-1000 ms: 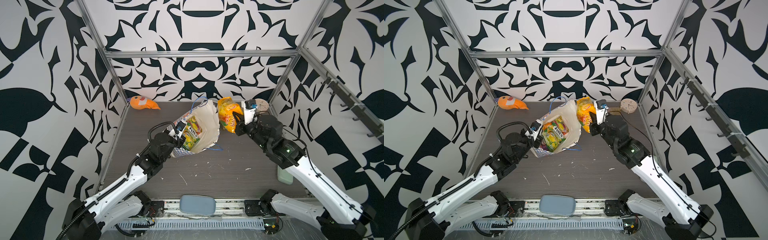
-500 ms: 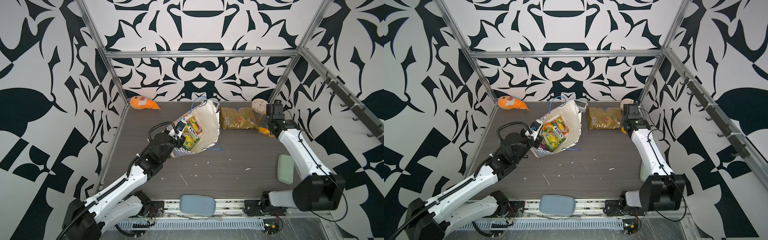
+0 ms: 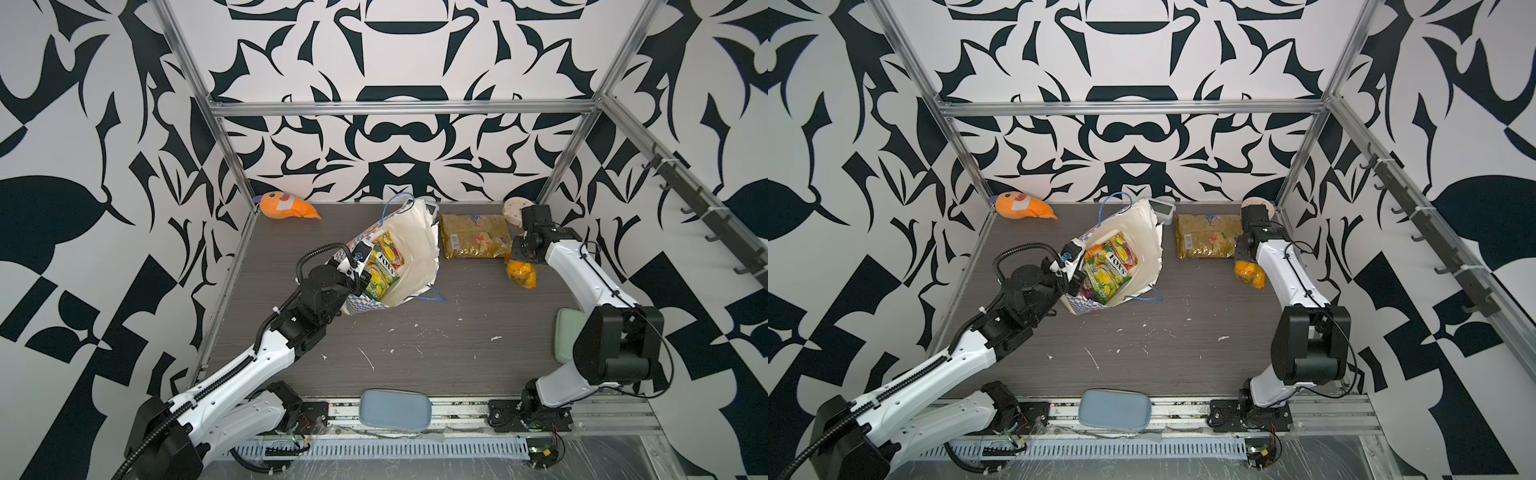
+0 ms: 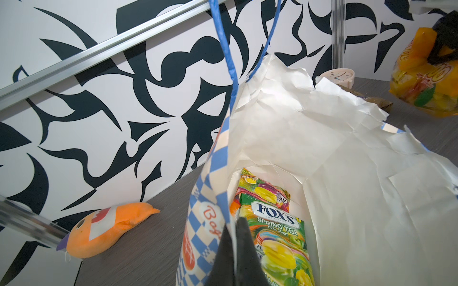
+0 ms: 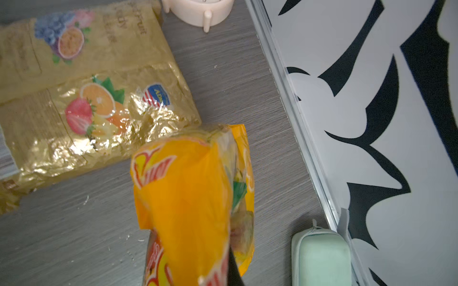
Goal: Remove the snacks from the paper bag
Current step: 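Lower the yellow candy pack onto the table beside the gold pack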
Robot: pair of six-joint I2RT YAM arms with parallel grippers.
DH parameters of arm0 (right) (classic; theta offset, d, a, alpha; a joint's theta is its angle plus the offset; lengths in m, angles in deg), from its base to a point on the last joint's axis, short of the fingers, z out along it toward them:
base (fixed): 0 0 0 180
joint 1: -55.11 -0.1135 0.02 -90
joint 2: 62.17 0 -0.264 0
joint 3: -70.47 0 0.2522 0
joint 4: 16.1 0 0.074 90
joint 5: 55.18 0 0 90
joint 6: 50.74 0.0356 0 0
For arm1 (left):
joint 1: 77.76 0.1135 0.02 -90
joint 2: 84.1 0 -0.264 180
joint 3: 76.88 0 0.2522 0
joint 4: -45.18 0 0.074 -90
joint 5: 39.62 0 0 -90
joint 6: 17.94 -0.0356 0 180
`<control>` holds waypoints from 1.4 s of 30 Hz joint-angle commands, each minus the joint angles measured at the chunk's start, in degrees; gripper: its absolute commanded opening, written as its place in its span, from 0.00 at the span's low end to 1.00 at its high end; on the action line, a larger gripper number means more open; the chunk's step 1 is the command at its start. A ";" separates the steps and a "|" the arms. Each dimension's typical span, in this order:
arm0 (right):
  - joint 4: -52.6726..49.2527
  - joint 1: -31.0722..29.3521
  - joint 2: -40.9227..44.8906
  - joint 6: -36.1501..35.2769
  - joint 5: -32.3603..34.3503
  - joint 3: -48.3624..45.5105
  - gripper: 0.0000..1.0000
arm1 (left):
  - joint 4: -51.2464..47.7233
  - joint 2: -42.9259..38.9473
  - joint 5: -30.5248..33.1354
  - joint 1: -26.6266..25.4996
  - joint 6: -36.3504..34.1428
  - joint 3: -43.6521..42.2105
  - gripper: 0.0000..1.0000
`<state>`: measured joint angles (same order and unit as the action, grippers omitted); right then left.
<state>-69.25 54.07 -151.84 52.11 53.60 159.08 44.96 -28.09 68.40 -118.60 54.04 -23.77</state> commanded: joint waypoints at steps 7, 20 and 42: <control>-5.70 -10.76 -4.11 1.53 7.89 8.56 0.02 | 3.70 0.33 -0.92 -0.47 0.00 1.09 0.00; -8.61 -14.08 -6.81 2.45 11.56 8.09 0.25 | 3.44 0.49 -1.29 -0.47 -0.35 1.74 0.00; 8.91 -14.08 -6.21 6.62 -24.96 -0.66 0.30 | 2.45 0.54 -1.14 -0.47 0.16 1.54 0.00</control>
<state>-63.96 40.24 -157.88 57.37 34.22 159.76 45.26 -27.15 68.42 -118.60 54.06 -23.33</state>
